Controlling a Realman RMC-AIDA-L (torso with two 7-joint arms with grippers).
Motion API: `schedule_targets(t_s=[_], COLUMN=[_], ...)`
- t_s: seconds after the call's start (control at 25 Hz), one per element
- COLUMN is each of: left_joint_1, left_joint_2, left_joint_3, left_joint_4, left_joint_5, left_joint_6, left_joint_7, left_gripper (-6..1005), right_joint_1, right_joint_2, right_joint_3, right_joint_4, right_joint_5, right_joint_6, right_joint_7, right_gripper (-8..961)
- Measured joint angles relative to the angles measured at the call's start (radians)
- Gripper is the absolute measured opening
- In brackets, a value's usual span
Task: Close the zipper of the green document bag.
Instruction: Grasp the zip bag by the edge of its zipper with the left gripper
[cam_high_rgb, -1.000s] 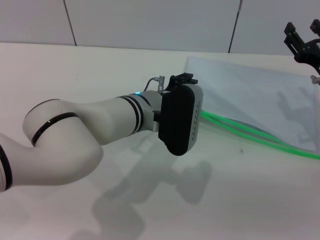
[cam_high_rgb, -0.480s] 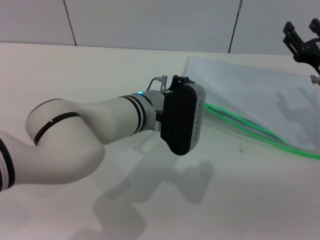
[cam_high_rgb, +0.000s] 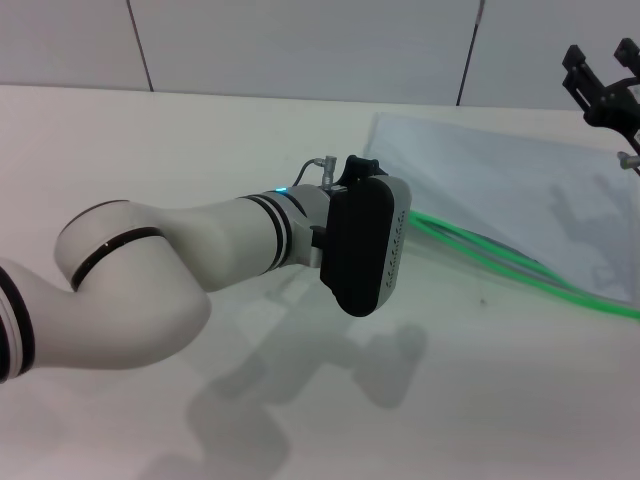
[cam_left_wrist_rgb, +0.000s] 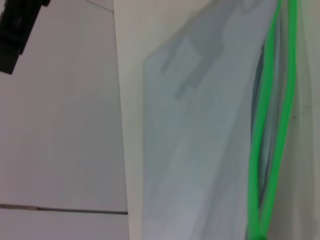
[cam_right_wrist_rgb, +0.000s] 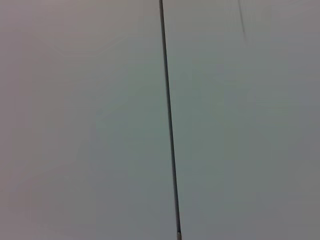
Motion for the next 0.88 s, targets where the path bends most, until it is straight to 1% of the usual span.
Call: schedule_targets(t_s=[0.04,0.12,0.24,0.36,0.52,0.6,0.64,0.72,0.88], left_joint_1=[0.0,0.001,0.003,0.008,0.027,0.051,0.058,0.077,0.1], left_joint_2=[0.0,0.0,0.0,0.0,0.0,0.001,0.002,0.003,0.006], left_joint_3=[0.0,0.0,0.0,0.0,0.006,0.005,0.004,0.0,-0.008], left_joint_4=[0.0,0.0,-0.002,-0.014,-0.02,-0.002,0.005,0.024,0.056], left_joint_5=[0.0,0.0,-0.002,-0.011,-0.011,-0.011,-0.011,-0.011,-0.018], left_joint_6=[0.0,-0.002,-0.015,-0.059,-0.101,-0.108,-0.111,-0.123,-0.133], left_joint_7=[0.0,-0.001,-0.001,-0.001,0.003,-0.001,-0.002,-0.003,-0.003], left_gripper=[310,229,142,55,49,47,47,46,46], right_joint_1=[0.0,0.0,0.0,0.0,0.001,0.0,0.0,0.0,0.02], right_joint_2=[0.0,0.0,0.0,0.0,-0.001,-0.008,-0.016,-0.04,-0.107], right_joint_3=[-0.001,-0.01,-0.026,-0.038,-0.051,-0.063,-0.071,-0.077,-0.068], right_joint_4=[0.0,0.0,-0.007,-0.009,-0.013,-0.015,-0.016,-0.024,-0.03], right_joint_5=[0.0,0.0,0.0,0.0,0.0,-0.006,-0.021,-0.099,-0.33], right_joint_6=[0.0,0.0,0.0,-0.002,-0.002,-0.003,-0.003,-0.008,-0.08], right_joint_7=[0.0,0.0,-0.001,-0.002,0.027,0.095,0.147,0.259,0.519], right_gripper=[679,679,679,678,678,678,678,678,678])
